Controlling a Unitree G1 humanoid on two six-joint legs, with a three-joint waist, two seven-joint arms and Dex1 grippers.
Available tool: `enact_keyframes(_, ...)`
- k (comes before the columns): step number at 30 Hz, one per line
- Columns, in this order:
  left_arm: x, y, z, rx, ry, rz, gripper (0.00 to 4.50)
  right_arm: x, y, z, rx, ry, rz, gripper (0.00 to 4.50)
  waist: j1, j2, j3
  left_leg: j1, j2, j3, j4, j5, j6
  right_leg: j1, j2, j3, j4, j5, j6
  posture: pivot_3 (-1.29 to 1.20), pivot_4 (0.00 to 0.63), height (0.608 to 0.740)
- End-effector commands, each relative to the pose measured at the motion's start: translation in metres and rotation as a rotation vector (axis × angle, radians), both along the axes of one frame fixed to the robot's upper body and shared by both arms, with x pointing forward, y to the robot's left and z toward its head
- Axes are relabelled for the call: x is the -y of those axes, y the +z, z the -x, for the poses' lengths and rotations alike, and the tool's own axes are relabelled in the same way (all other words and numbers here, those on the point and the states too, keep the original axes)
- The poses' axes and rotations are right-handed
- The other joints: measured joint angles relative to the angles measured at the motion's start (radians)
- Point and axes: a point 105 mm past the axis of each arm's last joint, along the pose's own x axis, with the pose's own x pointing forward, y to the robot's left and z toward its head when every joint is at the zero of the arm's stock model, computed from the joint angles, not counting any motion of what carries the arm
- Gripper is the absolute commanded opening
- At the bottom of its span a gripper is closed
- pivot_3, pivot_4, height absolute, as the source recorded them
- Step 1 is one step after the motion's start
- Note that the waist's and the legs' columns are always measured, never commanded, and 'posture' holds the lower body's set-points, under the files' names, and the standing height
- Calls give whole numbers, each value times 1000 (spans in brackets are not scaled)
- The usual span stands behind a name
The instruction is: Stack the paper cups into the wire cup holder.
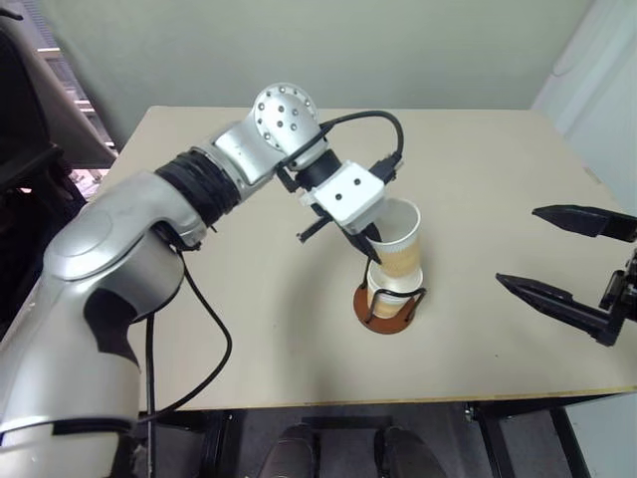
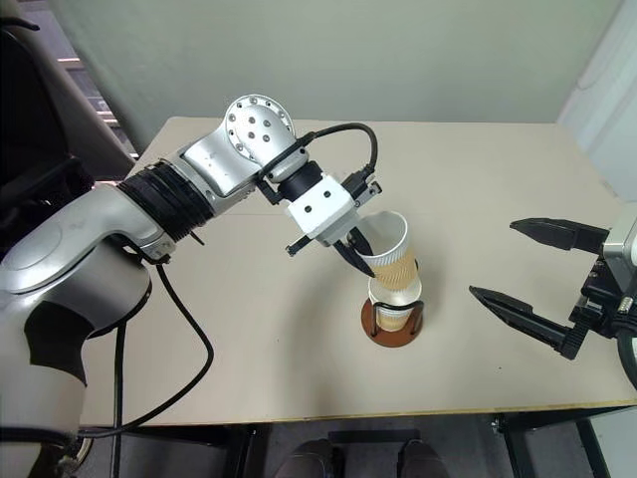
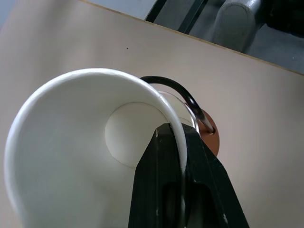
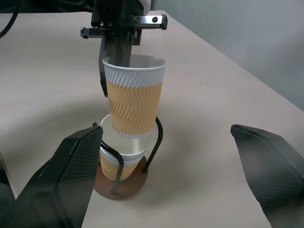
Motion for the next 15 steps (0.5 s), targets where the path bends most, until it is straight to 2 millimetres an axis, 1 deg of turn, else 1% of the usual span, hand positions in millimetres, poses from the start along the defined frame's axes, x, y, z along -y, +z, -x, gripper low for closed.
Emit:
enact_keyframes(1, 0, 5, -3, 48, -14, -29, 458, 0, 8, 2, 47, -7, -1, 4500, 0, 0, 0, 0, 0, 0, 0, 0, 0, 0, 0, 0, -1, 0, 0, 0, 150, 740)
enact_keyframes(2, 1, 4, -4, 52, -9, -31, 667, 0, 8, 2, 47, -6, -2, 4500, 0, 0, 0, 0, 0, 0, 0, 0, 0, 0, 0, 0, -1, 0, 0, 0, 150, 740)
enact_keyframes(3, 1, 4, -5, 52, -3, -29, 987, 0, 8, 2, 47, -5, -2, 4500, 0, 0, 0, -1, 0, 0, 0, -1, 0, 0, 0, 0, -2, 0, 0, 0, 150, 740)
enact_keyframes(9, 1, 3, -4, 34, -2, -22, 3045, -1, 8, 1, 43, 6, -1, 4500, 0, 0, 0, -2, 0, 0, -1, -1, 0, -1, 0, 0, -5, 0, 1, 0, 150, 740)
enact_keyframes(10, 2, 4, -5, 33, 3, -15, 3426, -2, 7, 0, 41, 8, -2, 4500, 1, 0, 0, -2, 0, 0, -1, -1, 0, -1, 0, 0, -6, 0, 1, 0, 150, 740)
enact_keyframes(11, 2, 5, -6, 29, 12, -4, 3691, -2, 7, 0, 39, 12, -4, 4500, 1, 0, 0, -3, 0, 0, -1, -1, 0, -1, 0, 0, -6, 0, 1, 0, 150, 740)
enact_keyframes(13, 4, 10, -8, 21, 30, 26, 4376, -3, 6, -1, 36, 24, -8, 4500, 1, 0, 0, -3, 0, 0, -1, -1, 0, -1, 0, 0, -7, 1, 2, 0, 150, 740)
enact_keyframes(15, 3, 12, -8, 18, 36, 40, 4448, -3, 6, -4, 33, 33, -10, 4500, 1, 0, 0, -4, 0, 0, 0, -1, 0, -1, 0, 0, -8, 1, 3, 0, 150, 740)
